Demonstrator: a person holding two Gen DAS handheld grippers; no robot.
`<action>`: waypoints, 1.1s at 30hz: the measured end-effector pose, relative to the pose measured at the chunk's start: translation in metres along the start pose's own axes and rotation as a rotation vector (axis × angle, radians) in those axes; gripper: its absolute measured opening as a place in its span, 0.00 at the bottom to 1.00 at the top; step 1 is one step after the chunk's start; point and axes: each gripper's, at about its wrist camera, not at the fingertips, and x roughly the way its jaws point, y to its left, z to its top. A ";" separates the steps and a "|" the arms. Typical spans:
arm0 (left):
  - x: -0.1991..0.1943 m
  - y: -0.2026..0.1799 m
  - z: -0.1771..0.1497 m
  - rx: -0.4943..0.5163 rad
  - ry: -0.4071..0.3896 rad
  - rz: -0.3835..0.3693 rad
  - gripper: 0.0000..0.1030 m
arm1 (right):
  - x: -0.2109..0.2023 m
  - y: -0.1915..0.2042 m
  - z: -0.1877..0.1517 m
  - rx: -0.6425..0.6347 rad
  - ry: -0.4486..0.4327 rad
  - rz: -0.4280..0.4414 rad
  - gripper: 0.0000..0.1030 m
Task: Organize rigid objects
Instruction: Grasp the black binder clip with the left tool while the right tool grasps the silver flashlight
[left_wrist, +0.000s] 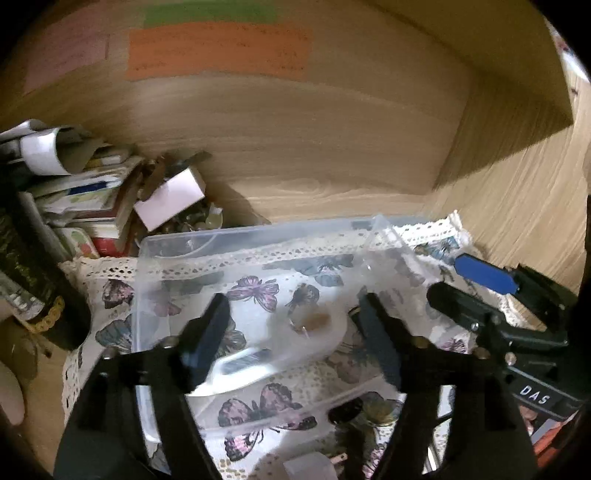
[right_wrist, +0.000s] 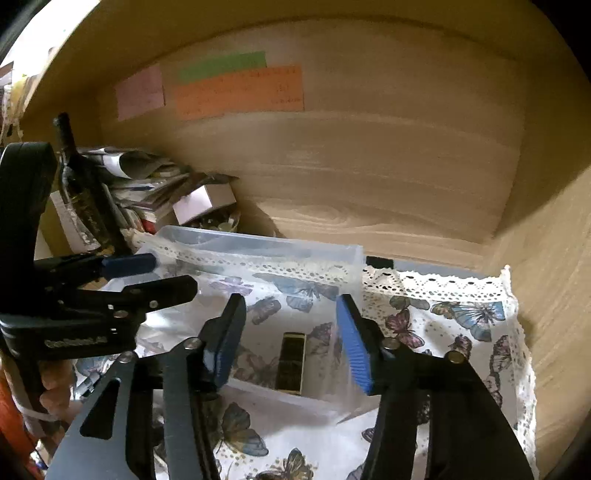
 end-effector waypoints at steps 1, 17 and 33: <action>-0.005 0.000 0.000 0.000 -0.010 0.005 0.73 | -0.003 0.001 0.000 -0.002 -0.007 -0.004 0.51; -0.091 0.015 -0.035 0.005 -0.136 0.083 0.91 | -0.053 0.024 -0.018 -0.004 -0.059 -0.034 0.66; -0.075 0.081 -0.129 -0.095 0.089 0.191 0.93 | -0.041 0.028 -0.081 0.054 0.101 -0.058 0.78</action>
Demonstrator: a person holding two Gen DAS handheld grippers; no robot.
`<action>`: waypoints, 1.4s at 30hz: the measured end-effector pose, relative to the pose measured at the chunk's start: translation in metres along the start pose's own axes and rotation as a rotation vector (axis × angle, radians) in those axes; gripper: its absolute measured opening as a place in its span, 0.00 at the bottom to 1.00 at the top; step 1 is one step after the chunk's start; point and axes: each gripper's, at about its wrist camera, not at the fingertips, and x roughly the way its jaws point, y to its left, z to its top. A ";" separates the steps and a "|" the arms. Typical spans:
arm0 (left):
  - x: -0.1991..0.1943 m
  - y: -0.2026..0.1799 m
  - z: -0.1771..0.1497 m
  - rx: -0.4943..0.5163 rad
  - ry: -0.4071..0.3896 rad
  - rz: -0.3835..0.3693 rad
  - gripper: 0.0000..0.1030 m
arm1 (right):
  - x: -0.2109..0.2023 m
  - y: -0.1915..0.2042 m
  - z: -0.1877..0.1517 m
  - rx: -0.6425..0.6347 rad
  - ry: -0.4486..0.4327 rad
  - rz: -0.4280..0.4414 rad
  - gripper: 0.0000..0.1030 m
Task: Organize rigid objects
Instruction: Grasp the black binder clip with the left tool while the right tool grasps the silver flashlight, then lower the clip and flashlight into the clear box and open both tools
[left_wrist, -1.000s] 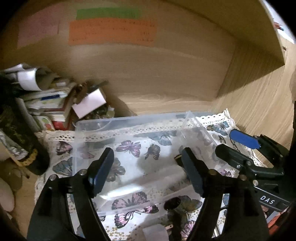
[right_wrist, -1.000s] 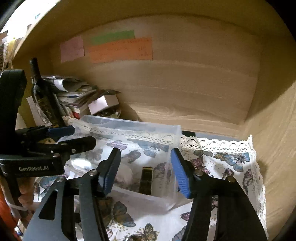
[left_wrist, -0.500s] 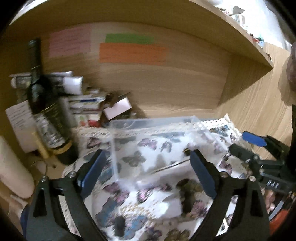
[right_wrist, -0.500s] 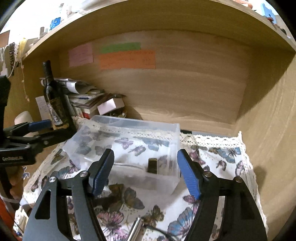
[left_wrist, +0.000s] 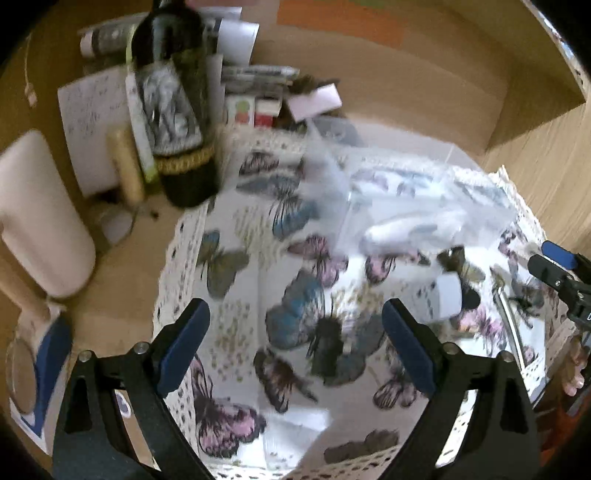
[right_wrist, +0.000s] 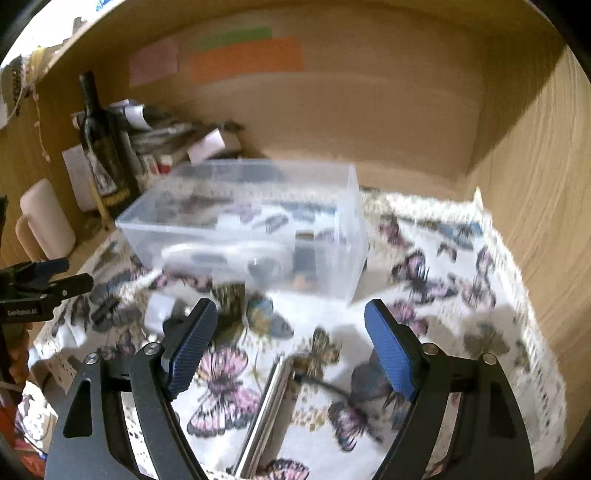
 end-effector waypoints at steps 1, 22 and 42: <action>0.001 0.000 -0.004 0.000 0.005 -0.009 0.92 | 0.002 -0.001 -0.004 0.010 0.013 0.004 0.78; 0.000 -0.024 -0.017 0.090 0.000 -0.048 0.53 | 0.022 0.010 -0.052 0.008 0.189 0.036 0.34; 0.009 -0.029 -0.021 0.101 0.022 -0.067 0.24 | 0.011 0.007 -0.038 0.047 0.111 0.054 0.14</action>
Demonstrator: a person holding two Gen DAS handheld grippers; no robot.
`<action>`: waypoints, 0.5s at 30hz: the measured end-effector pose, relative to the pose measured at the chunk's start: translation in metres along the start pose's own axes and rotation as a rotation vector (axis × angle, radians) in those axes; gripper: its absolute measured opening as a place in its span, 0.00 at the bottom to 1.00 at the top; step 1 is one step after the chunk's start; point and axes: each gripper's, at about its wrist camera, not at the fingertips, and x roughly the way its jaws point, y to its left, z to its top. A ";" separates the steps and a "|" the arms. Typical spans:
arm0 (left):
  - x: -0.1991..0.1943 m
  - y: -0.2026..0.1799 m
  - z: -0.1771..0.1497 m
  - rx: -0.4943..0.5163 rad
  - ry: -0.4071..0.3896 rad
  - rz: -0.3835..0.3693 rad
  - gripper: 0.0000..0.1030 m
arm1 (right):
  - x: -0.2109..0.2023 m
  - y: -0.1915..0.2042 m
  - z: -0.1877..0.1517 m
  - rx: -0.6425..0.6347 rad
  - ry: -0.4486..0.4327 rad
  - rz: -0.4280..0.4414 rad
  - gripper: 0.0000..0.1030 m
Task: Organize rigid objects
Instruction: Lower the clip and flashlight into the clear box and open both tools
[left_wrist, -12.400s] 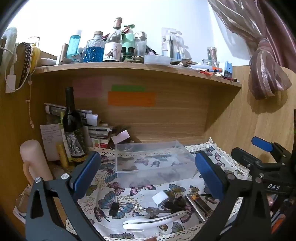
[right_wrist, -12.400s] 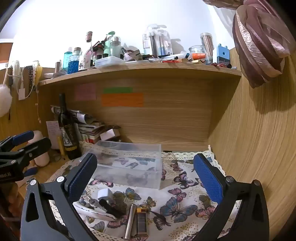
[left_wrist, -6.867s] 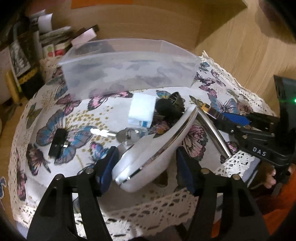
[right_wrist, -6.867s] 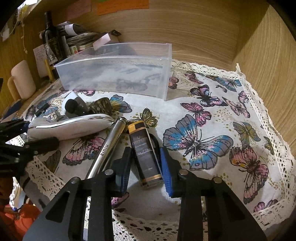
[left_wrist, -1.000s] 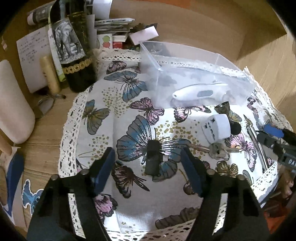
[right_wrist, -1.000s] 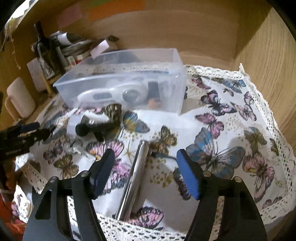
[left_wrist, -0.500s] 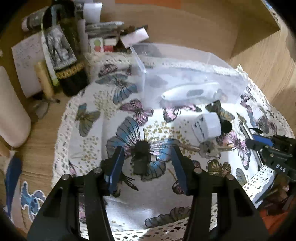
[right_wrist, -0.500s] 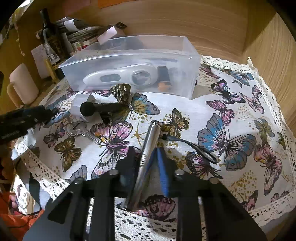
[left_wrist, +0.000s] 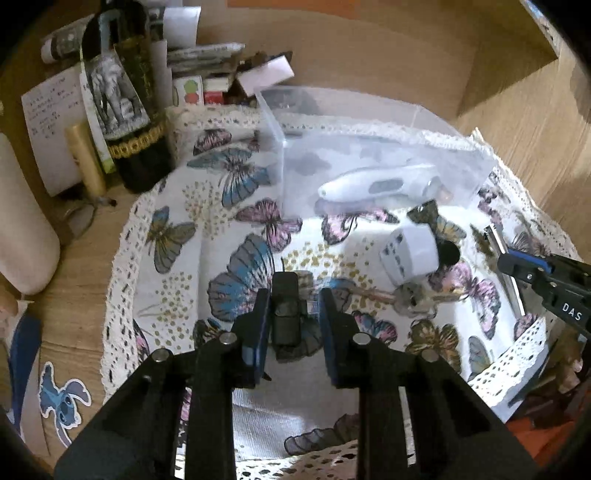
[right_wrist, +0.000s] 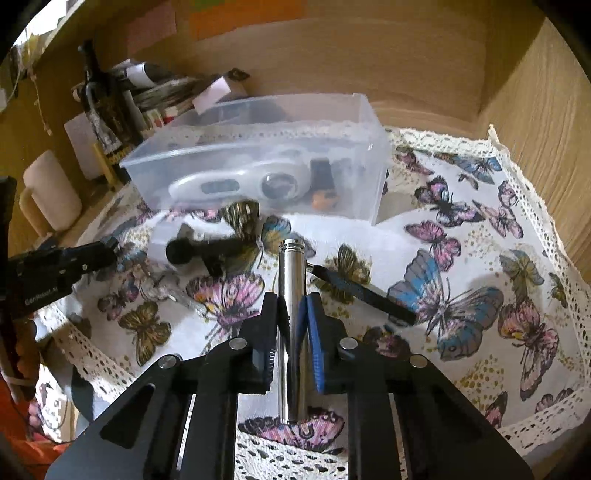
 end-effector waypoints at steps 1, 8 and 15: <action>-0.004 -0.001 0.002 -0.001 -0.013 -0.001 0.24 | -0.002 0.000 0.003 0.003 -0.010 0.002 0.14; -0.026 -0.006 0.024 0.004 -0.106 -0.008 0.24 | -0.019 0.000 0.024 0.004 -0.104 0.018 0.14; -0.040 -0.014 0.046 0.002 -0.187 -0.020 0.24 | -0.035 0.005 0.050 -0.028 -0.211 0.015 0.14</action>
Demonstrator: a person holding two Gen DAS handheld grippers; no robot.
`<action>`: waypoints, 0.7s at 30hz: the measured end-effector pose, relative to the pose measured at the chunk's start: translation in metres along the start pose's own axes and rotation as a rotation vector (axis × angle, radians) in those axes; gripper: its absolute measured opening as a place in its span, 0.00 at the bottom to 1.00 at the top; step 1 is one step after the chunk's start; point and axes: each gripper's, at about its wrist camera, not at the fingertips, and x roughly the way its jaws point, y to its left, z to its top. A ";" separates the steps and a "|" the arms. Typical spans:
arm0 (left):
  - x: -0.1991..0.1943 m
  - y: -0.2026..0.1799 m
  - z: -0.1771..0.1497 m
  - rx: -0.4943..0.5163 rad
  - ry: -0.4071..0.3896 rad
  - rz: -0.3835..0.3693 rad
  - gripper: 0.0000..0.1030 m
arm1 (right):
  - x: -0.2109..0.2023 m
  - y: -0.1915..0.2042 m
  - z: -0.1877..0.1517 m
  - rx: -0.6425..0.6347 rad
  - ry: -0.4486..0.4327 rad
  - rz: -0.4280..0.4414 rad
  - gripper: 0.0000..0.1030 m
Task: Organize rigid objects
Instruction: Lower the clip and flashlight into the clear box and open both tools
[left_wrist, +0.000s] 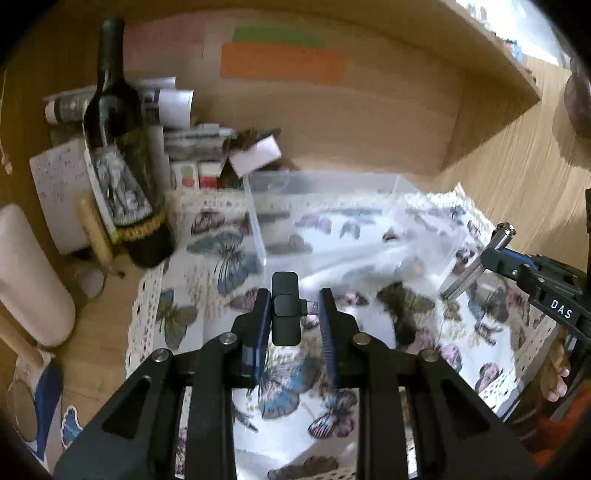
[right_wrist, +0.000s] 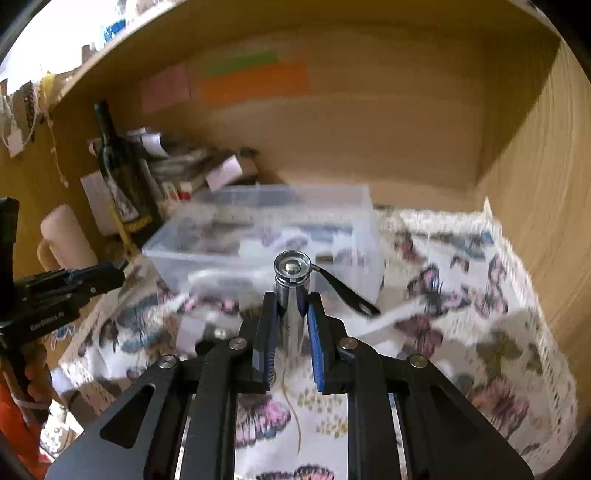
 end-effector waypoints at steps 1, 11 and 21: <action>-0.001 -0.001 0.004 0.000 -0.013 -0.005 0.24 | -0.001 0.000 0.003 -0.004 -0.012 0.000 0.14; -0.008 -0.009 0.039 0.003 -0.107 -0.023 0.24 | -0.011 0.001 0.043 -0.059 -0.132 -0.022 0.14; 0.011 -0.009 0.066 -0.012 -0.127 -0.030 0.24 | 0.021 -0.013 0.066 -0.076 -0.115 -0.064 0.14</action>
